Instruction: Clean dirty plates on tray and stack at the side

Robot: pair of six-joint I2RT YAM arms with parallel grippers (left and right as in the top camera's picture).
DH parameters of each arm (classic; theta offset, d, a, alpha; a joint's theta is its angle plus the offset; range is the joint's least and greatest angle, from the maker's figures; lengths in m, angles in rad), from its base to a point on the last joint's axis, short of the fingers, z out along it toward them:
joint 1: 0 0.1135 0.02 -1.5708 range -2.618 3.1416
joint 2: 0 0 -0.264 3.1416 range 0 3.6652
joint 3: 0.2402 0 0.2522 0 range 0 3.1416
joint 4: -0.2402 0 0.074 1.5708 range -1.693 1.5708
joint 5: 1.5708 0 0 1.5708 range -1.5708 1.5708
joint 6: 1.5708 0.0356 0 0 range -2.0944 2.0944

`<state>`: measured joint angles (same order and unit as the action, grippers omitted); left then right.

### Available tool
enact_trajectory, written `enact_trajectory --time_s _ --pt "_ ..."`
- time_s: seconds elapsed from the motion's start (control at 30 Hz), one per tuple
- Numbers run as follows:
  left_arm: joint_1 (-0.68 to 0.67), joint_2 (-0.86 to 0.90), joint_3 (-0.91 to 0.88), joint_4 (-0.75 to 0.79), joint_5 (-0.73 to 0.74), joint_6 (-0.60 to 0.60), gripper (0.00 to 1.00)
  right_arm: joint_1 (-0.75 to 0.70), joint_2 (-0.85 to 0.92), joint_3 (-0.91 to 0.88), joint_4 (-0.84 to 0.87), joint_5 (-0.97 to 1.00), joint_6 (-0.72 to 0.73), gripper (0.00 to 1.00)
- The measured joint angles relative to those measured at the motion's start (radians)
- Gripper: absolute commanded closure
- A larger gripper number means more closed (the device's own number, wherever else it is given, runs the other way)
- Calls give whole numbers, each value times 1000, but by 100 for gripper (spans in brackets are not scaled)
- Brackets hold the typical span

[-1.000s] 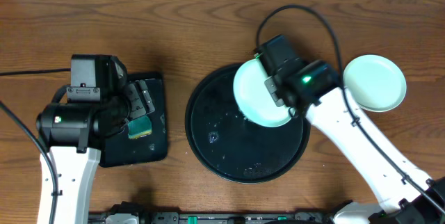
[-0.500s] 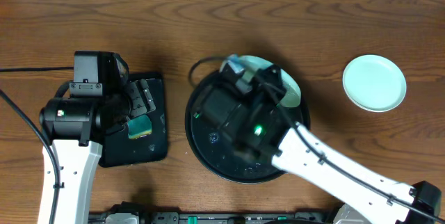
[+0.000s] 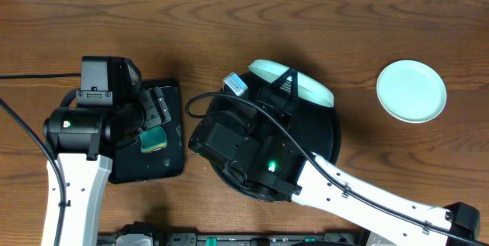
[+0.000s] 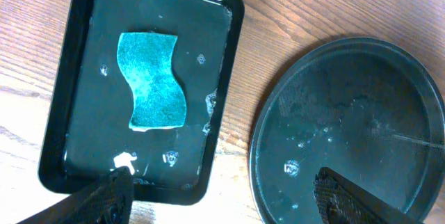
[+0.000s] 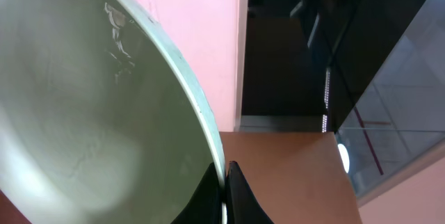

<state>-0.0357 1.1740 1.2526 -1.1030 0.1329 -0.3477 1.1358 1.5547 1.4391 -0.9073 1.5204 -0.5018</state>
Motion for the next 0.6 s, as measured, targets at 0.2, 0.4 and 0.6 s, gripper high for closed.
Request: enact_trajectory --time_s 0.2,0.4,0.6 --pt "0 0 0 0 0 0 16 0 0 0 0 2 -6 99" --pt "0 0 0 -3 0 0 16 -17 0 0 -16 -52 33 99" --pt "0 0 0 -16 0 5 17 -20 0 0 -30 -101 96 99"
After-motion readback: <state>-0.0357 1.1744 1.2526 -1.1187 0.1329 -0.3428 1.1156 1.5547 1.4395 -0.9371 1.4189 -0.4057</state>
